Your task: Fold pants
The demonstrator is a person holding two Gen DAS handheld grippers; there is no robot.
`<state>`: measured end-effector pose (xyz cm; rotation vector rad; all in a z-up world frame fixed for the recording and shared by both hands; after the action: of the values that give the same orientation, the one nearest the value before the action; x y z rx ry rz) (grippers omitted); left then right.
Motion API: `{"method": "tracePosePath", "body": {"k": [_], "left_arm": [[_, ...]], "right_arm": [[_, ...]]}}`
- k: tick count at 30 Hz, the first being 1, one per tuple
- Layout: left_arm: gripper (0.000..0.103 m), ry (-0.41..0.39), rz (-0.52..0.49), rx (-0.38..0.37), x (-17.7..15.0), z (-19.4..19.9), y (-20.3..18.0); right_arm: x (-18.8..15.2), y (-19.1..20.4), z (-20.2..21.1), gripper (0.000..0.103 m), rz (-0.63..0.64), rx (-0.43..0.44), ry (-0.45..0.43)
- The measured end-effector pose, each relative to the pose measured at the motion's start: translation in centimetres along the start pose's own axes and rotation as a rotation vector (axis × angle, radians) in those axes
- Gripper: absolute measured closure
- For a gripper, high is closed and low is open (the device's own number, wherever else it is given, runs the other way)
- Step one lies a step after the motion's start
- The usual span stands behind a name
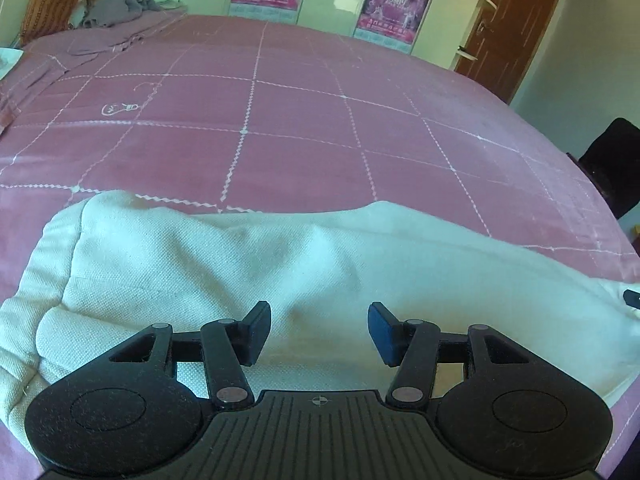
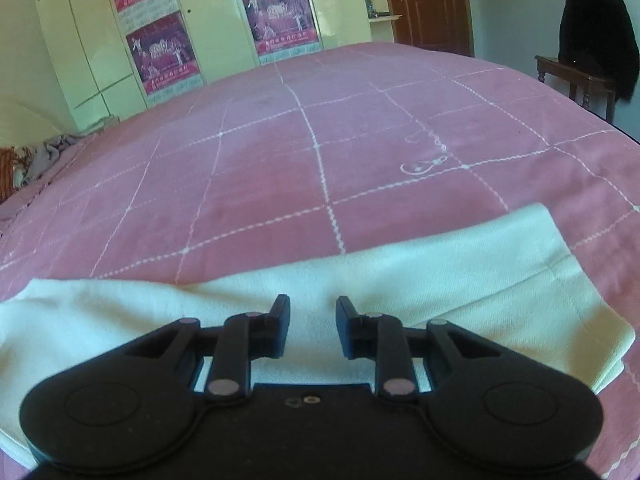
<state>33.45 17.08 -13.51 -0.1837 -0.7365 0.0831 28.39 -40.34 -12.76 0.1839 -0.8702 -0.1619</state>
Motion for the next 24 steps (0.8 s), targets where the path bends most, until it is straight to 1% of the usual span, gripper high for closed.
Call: {"method": "tracePosePath", "body": {"k": [2, 5, 8, 9, 10, 12, 15, 17, 19, 20, 21, 22, 23, 24], "left_arm": [[0.049, 0.013, 0.018, 0.021, -0.2, 0.0, 0.6], [0.049, 0.007, 0.058, 0.023, -0.6, 0.3, 2.0], [0.049, -0.01, 0.1, 0.012, -1.4, 0.7, 3.2], [0.049, -0.011, 0.11, 0.011, -1.6, 0.8, 3.4], [0.049, -0.009, 0.113, 0.009, -1.8, 1.0, 3.6], [0.049, -0.005, 0.116, 0.008, -2.0, 0.9, 4.0], [0.049, 0.004, 0.119, 0.01, -2.1, 0.7, 4.2], [0.049, 0.006, 0.119, 0.011, -2.0, 0.6, 4.2], [0.049, 0.007, 0.123, 0.01, -1.8, 0.5, 4.3], [0.049, 0.007, 0.124, 0.011, -1.8, 0.5, 4.4], [0.049, 0.006, 0.122, 0.016, -1.7, 0.6, 4.4], [0.049, 0.003, 0.118, 0.023, -1.7, 0.8, 4.4], [0.049, -0.004, 0.113, 0.03, -1.6, 0.9, 4.4], [0.049, -0.012, 0.109, 0.039, -1.6, 1.2, 4.5]], "right_arm": [[0.6, -0.6, 0.1, 0.078, 0.0, -0.002, 0.003], [1.5, -3.1, 1.0, 0.074, 0.011, -0.037, -0.023], [3.0, -8.0, 2.0, 0.066, -0.062, -0.093, -0.068], [3.4, -9.5, 2.3, 0.062, -0.085, -0.106, -0.084], [3.8, -11.1, 2.4, 0.06, -0.107, -0.123, -0.091], [4.3, -13.0, 2.0, 0.058, -0.13, -0.118, -0.082], [4.7, -14.0, 0.1, 0.057, -0.112, -0.064, -0.021], [4.6, -13.9, -0.9, 0.063, -0.066, -0.072, 0.027], [4.4, -13.5, -1.3, 0.082, 0.014, -0.115, 0.064], [4.4, -13.4, -1.4, 0.083, 0.042, -0.137, 0.074], [4.7, -13.3, -1.2, 0.081, 0.058, -0.147, 0.063], [5.0, -13.5, -0.9, 0.071, 0.046, -0.151, 0.041], [5.4, -14.2, -0.7, 0.065, 0.022, -0.159, 0.023], [5.4, -14.6, -0.4, 0.062, -0.003, -0.158, 0.014]]}}
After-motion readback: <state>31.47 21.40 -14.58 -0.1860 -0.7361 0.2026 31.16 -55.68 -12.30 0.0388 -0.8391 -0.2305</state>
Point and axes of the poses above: each gripper's, at about its wrist camera, not at the fingertips, and z roughly against the way its jaws point, y to its left, x to its top, the point moved 9 cm from there along -z, roughly the way its jaws point, and after that the axes turned 2 degrees about x, right-handed, at the moved point
